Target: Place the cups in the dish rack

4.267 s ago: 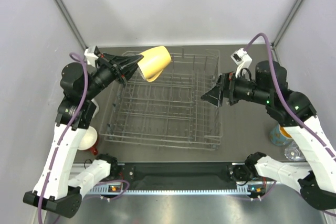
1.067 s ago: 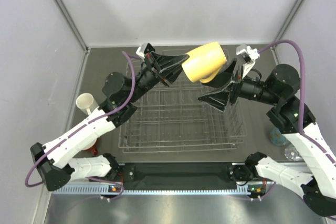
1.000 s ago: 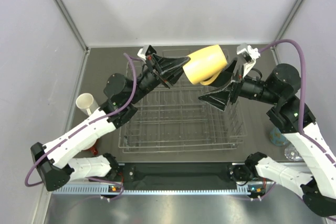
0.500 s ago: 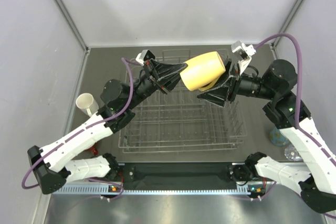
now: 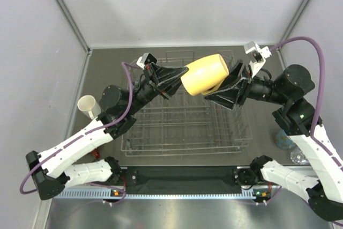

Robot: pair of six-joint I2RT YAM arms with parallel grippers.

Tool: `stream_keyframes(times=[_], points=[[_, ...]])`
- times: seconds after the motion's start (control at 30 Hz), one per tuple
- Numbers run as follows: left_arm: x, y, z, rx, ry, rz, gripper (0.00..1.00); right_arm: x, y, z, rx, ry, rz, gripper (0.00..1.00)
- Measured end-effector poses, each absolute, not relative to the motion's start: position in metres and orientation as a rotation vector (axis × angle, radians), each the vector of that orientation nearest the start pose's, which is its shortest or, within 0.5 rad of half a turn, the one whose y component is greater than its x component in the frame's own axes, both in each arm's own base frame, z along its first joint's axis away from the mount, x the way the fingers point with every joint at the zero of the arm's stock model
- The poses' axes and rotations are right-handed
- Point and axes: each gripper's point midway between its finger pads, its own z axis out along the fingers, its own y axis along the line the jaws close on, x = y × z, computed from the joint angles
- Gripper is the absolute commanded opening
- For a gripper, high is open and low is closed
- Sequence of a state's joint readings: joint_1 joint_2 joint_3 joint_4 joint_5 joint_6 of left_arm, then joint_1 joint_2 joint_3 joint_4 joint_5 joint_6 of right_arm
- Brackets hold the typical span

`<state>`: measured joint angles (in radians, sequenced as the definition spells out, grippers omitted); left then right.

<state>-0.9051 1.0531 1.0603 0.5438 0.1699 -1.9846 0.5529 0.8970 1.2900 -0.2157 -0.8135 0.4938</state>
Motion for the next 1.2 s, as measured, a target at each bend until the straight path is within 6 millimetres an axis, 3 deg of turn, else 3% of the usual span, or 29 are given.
stream_keyframes(times=[0.17,0.3,0.57,0.63,0.7,0.93,0.97,1.0,1.1,1.13,1.2], points=[[0.146,-0.302,0.546,-0.56,1.371,-2.628,0.0,0.132,0.248,0.467,-0.776,1.409,1.401,0.42],[0.141,-0.306,0.544,-0.562,1.383,-2.64,0.0,0.13,0.248,0.467,-0.78,1.41,1.416,0.42],[0.139,-0.306,0.544,-0.583,1.375,-2.646,0.0,0.129,0.254,0.461,-0.816,1.432,1.454,0.28],[0.139,-0.306,0.543,-0.593,1.374,-2.648,0.0,0.128,0.254,0.461,-0.825,1.428,1.457,0.19],[0.139,-0.305,0.543,-0.611,1.372,-2.658,0.0,0.125,0.254,0.461,-0.85,1.416,1.462,0.0],[0.137,-0.3,0.533,-0.683,1.382,-2.672,0.0,0.117,0.254,0.457,-0.9,1.42,1.493,0.0],[0.138,-0.299,0.531,-0.693,1.387,-2.669,0.02,0.116,0.254,0.455,-0.9,1.427,1.498,0.0],[0.137,-0.298,0.529,-0.698,1.389,-2.667,0.17,0.115,0.254,0.454,-0.901,1.434,1.502,0.0],[0.138,-0.298,0.521,-0.702,1.399,-2.646,0.41,0.115,0.254,0.45,-0.874,1.474,1.522,0.0],[0.138,-0.297,0.516,-0.702,1.406,-2.632,0.55,0.119,0.254,0.451,-0.845,1.486,1.517,0.0],[0.136,-0.294,0.509,-0.706,1.419,-2.611,0.71,0.127,0.253,0.45,-0.781,1.512,1.499,0.0]])
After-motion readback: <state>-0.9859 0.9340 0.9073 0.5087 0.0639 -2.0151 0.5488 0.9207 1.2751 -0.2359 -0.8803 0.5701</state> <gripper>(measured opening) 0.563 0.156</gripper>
